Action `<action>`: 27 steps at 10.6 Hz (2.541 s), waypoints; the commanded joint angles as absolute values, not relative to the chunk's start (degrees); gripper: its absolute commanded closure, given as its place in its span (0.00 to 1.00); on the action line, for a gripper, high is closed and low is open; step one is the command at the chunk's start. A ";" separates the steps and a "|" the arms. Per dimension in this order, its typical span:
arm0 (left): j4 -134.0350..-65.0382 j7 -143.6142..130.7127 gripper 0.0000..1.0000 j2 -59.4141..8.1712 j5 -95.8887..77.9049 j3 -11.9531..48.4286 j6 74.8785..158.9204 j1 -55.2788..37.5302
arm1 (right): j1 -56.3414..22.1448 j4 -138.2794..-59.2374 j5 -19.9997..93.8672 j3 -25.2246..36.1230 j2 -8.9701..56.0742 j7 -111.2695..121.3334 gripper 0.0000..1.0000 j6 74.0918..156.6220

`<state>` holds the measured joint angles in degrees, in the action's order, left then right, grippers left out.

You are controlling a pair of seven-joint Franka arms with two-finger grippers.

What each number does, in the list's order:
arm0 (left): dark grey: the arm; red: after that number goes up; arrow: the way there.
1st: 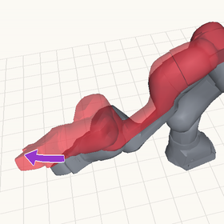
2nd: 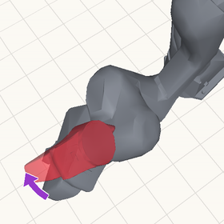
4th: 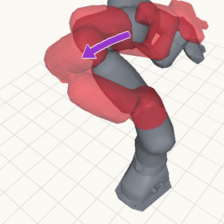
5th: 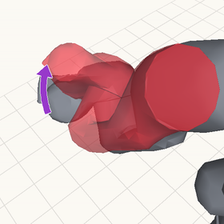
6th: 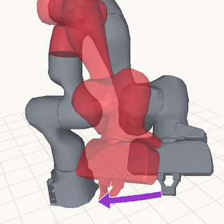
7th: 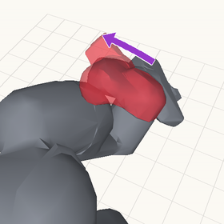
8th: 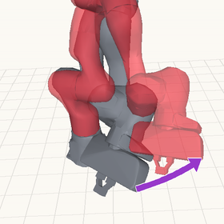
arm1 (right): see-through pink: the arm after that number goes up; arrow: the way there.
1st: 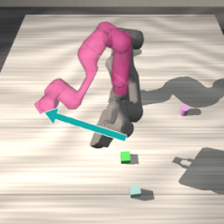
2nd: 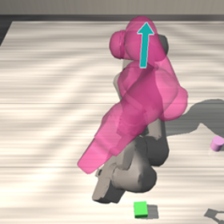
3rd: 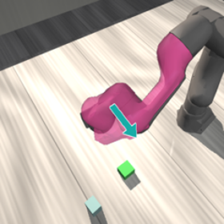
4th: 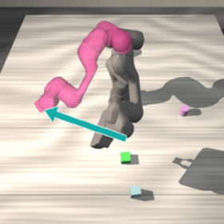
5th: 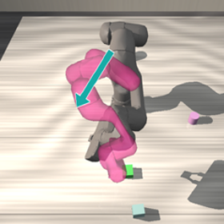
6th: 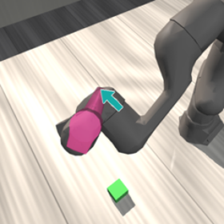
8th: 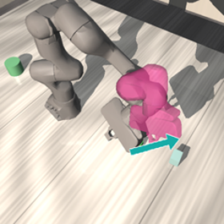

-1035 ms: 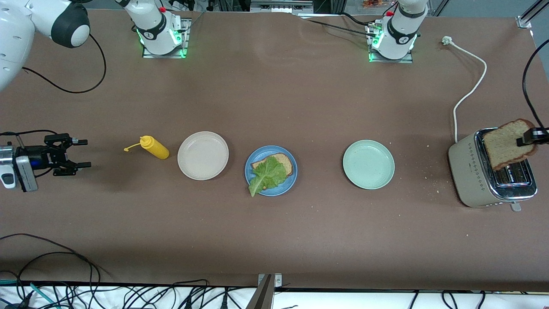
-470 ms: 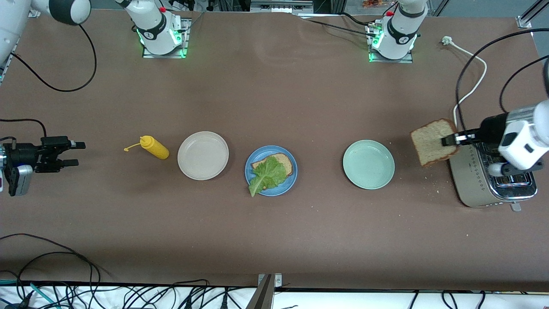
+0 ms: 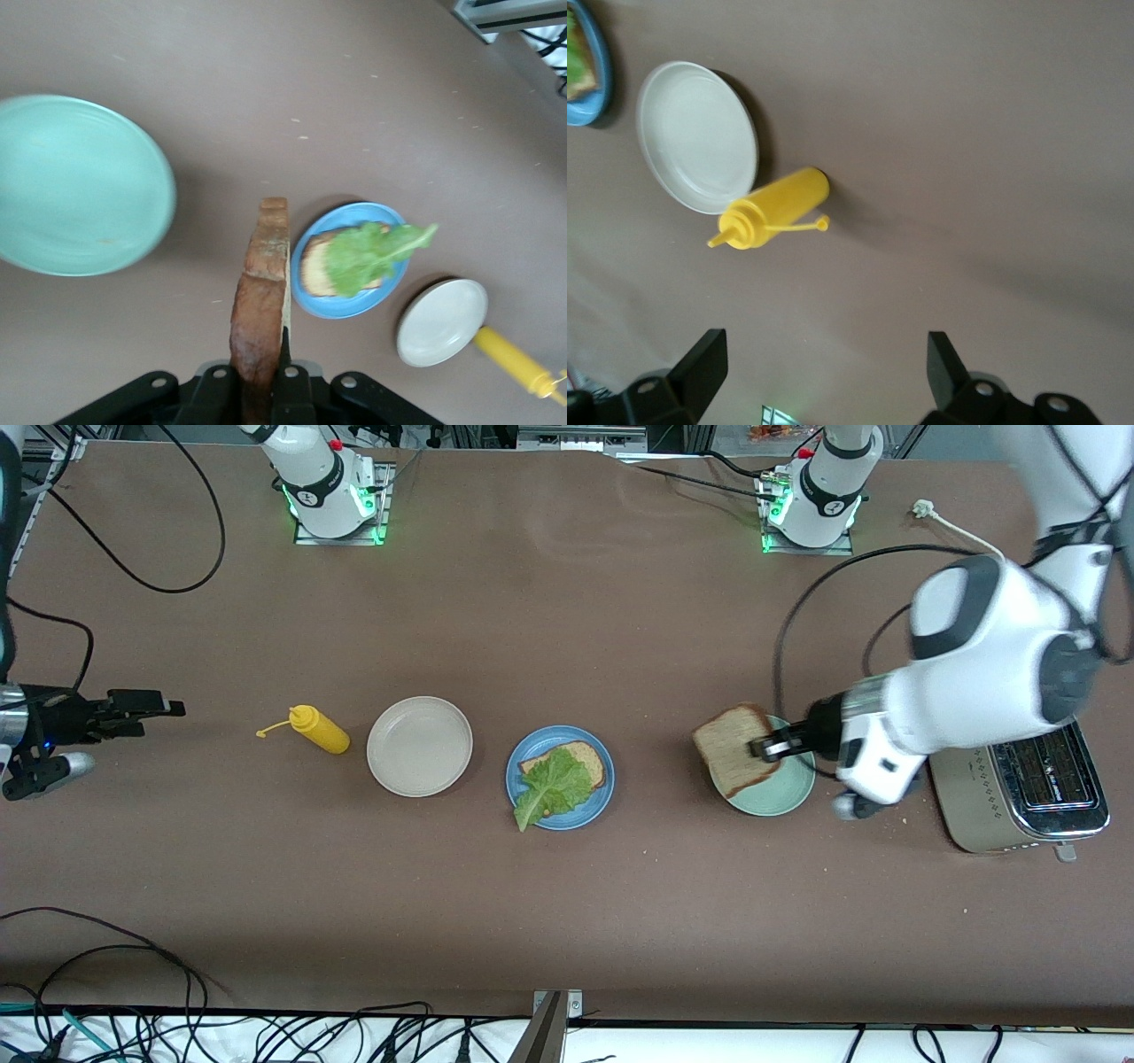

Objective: Make sandwich in blue plate with both arms
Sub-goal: 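Lift the bread slice and carry it over the blue plate, then lower the bread slice onto the lettuce and release it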

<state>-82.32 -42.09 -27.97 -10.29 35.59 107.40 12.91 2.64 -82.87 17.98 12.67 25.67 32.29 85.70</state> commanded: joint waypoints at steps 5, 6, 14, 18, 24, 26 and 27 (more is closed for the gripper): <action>-89.47 -51.68 1.00 -35.31 -15.12 35.33 142.85 -1.47 | -0.53 -103.17 -3.34 3.43 4.06 -1.03 0.00 97.73; -89.73 -51.68 1.00 -37.33 -15.03 35.33 148.83 -3.50 | -0.88 -103.36 -3.08 3.17 2.04 -2.10 0.00 97.73; -90.26 -47.81 1.00 -42.62 -14.06 34.98 154.85 -8.17 | -0.70 -99.59 6.41 7.64 0.88 5.80 0.00 96.50; -90.44 -44.74 1.00 -44.56 -13.98 34.89 154.95 -8.70 | -0.70 -98.09 5.10 8.00 0.70 6.15 0.00 94.31; -90.53 -40.25 1.00 -46.76 -14.06 33.75 154.86 -8.61 | -1.05 -96.42 3.44 7.30 1.76 5.89 0.00 94.75; -91.22 -40.43 1.00 -47.20 -14.06 33.66 154.69 -8.61 | -2.46 -96.42 -1.66 5.89 1.93 5.28 0.00 94.75; -91.49 -40.52 1.00 -47.28 -14.06 33.49 154.69 -8.53 | -2.37 -96.33 -1.67 5.89 1.93 5.27 0.00 94.83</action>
<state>-90.61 -41.96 -47.28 -13.45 34.06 154.08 -8.24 -1.70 -97.46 0.38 6.50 1.65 5.40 95.71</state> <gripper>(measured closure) 0.907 0.000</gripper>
